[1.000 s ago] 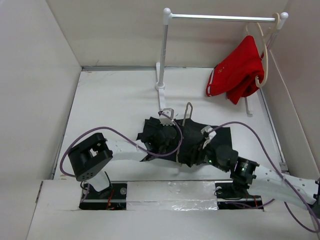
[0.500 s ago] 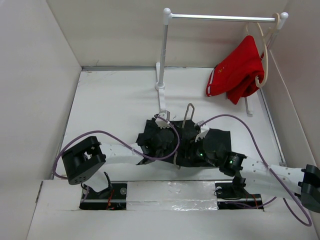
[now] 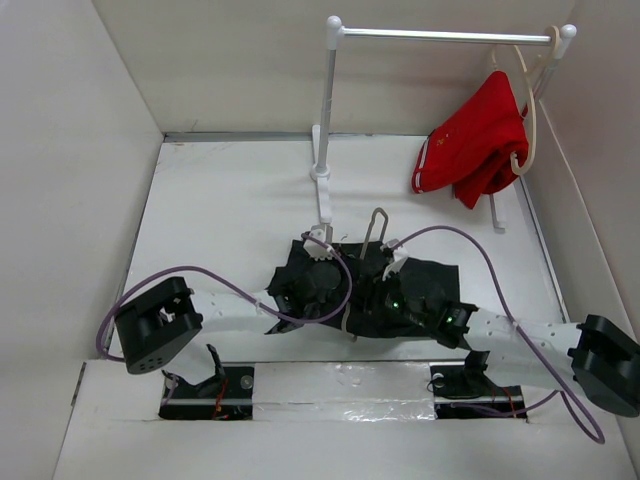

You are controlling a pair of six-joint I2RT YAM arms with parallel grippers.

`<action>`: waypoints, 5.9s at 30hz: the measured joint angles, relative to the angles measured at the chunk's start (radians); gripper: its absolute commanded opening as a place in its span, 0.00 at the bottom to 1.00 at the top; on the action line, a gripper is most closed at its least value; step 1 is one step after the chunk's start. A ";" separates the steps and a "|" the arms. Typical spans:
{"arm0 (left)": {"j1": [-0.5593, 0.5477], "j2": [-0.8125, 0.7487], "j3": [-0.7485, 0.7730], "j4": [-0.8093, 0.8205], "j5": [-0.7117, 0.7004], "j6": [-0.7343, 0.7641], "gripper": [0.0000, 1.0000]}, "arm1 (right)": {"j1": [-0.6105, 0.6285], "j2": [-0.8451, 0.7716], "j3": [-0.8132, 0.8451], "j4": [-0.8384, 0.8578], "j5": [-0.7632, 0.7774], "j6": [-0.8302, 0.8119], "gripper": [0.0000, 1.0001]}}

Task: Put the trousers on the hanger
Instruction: Place the hanger at the clothesline.

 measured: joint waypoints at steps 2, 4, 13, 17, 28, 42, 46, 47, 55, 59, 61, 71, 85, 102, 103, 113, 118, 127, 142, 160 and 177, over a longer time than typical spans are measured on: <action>0.000 -0.007 -0.001 0.001 -0.004 0.002 0.00 | -0.017 0.008 -0.010 0.034 -0.030 0.005 0.39; -0.001 -0.013 -0.005 0.005 -0.011 0.003 0.00 | -0.043 0.019 -0.026 0.078 -0.068 0.016 0.33; -0.002 -0.063 -0.015 0.001 -0.035 0.014 0.00 | -0.095 0.037 -0.053 0.203 -0.166 0.050 0.00; -0.002 -0.082 -0.013 -0.008 -0.031 0.028 0.10 | -0.114 0.017 -0.071 0.238 -0.200 0.079 0.00; -0.020 -0.150 0.098 -0.031 0.091 0.106 0.66 | -0.194 -0.214 -0.110 0.203 -0.243 0.151 0.00; -0.020 -0.288 0.202 -0.084 0.225 0.297 0.79 | -0.349 -0.199 -0.107 0.200 -0.351 0.242 0.00; -0.019 -0.318 0.237 -0.131 0.217 0.353 0.79 | -0.368 -0.176 -0.098 0.239 -0.370 0.287 0.00; -0.020 -0.329 0.237 -0.144 0.209 0.362 0.79 | -0.373 -0.170 -0.093 0.247 -0.372 0.299 0.00; -0.019 -0.515 0.218 -0.263 0.105 0.391 0.77 | -0.425 -0.109 0.063 0.255 -0.376 0.381 0.00; -0.015 -0.639 0.203 -0.291 0.037 0.391 0.74 | -0.467 -0.060 0.163 0.261 -0.365 0.416 0.00; -0.008 -0.688 0.195 -0.312 0.011 0.387 0.73 | -0.494 -0.026 0.204 0.272 -0.359 0.443 0.00; 0.005 -0.797 0.074 -0.394 -0.032 0.316 0.71 | -0.616 0.168 0.445 0.268 -0.307 0.536 0.00; 0.005 -0.799 -0.027 -0.465 -0.003 0.216 0.70 | -0.719 0.560 0.793 0.339 -0.359 0.666 0.00; 0.005 -0.699 -0.117 -0.435 0.057 0.163 0.70 | -0.797 0.594 0.932 0.341 -0.462 0.682 0.00; 0.005 -0.700 -0.117 -0.432 0.058 0.162 0.70 | -0.805 0.600 0.948 0.341 -0.469 0.686 0.00; 0.005 -0.705 -0.139 -0.427 0.058 0.151 0.70 | -0.869 0.678 1.054 0.339 -0.507 0.689 0.00; 0.005 -0.698 -0.140 -0.425 0.059 0.151 0.70 | -0.880 0.694 1.054 0.339 -0.514 0.697 0.00; 0.005 -0.711 -0.145 -0.434 0.056 0.141 0.70 | -0.921 0.748 1.054 0.347 -0.534 0.705 0.00; 0.005 -0.714 -0.148 -0.444 0.036 0.129 0.70 | -0.953 0.808 1.124 0.371 -0.563 0.732 0.00; 0.005 -0.704 -0.148 -0.453 0.027 0.130 0.70 | -0.972 0.829 1.094 0.414 -0.567 0.720 0.39; 0.005 -0.773 -0.055 -0.557 -0.008 0.148 0.73 | -0.987 0.512 0.957 0.205 -0.519 0.423 1.00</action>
